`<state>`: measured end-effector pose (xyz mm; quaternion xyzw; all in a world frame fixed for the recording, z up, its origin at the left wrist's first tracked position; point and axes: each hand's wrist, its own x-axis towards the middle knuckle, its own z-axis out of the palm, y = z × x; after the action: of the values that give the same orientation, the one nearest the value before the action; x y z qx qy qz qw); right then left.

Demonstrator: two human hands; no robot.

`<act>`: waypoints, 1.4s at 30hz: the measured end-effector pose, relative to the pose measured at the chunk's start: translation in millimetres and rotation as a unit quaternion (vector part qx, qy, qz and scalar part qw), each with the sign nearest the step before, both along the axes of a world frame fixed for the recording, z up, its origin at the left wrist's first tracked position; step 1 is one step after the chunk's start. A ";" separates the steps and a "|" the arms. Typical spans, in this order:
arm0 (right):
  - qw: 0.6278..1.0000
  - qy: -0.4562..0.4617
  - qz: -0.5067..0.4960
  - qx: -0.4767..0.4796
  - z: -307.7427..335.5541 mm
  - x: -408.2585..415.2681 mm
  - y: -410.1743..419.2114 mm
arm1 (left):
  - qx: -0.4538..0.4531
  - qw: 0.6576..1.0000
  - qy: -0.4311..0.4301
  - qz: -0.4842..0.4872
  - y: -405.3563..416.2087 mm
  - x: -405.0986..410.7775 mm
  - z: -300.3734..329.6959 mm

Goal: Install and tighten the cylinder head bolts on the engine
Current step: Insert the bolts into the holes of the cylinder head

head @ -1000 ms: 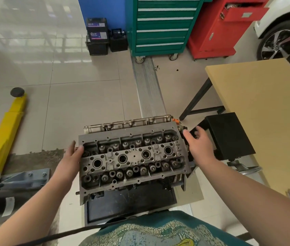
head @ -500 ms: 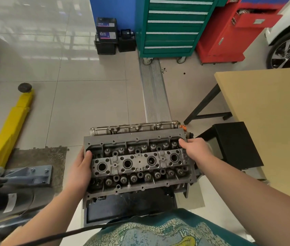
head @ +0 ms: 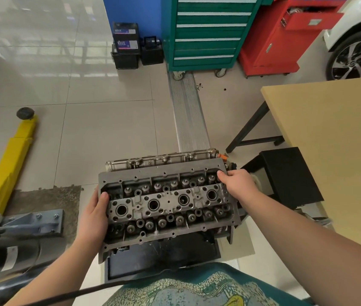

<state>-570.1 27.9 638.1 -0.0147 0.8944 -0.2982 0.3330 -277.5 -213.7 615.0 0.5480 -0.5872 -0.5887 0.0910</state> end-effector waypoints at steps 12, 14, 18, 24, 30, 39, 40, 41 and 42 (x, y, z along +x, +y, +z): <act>0.996 0.067 0.043 0.036 -3.7 14.6 16.0 | 0.017 1.000 0.006 -0.006 -7.0 0.1 -1.8; 0.997 0.057 0.047 0.035 -3.3 12.6 17.2 | 0.011 1.000 -0.003 0.001 -6.4 -0.2 -0.7; 0.999 0.025 0.017 0.032 -7.3 6.0 12.7 | -0.006 1.000 -0.020 -0.012 -4.4 0.5 -1.8; 0.999 -0.002 0.025 0.023 -8.5 -4.7 10.9 | -0.024 0.999 -0.028 -0.007 -0.1 3.3 -4.6; 1.000 -0.005 0.002 0.000 -14.6 3.0 18.2 | -0.021 1.000 -0.018 -0.014 -6.6 3.1 -6.0; 1.000 0.024 0.007 0.017 -10.1 2.2 13.2 | -0.041 0.998 -0.022 -0.032 -4.4 4.3 -1.0; 1.000 0.022 0.008 0.021 -10.8 1.4 12.8 | -0.043 0.998 -0.025 -0.036 -5.3 4.9 -1.5; 0.999 0.021 0.009 0.024 -9.8 0.9 11.4 | -0.044 0.998 -0.022 -0.040 -6.4 6.0 -2.8; 0.999 0.025 0.013 0.031 -9.8 -0.4 10.4 | -0.042 0.998 -0.016 -0.044 -7.2 7.0 -3.2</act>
<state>-570.5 38.2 628.3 -0.0230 0.9111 -0.2652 0.3147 -270.4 -220.9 611.8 0.5264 -0.6364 -0.5584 0.0783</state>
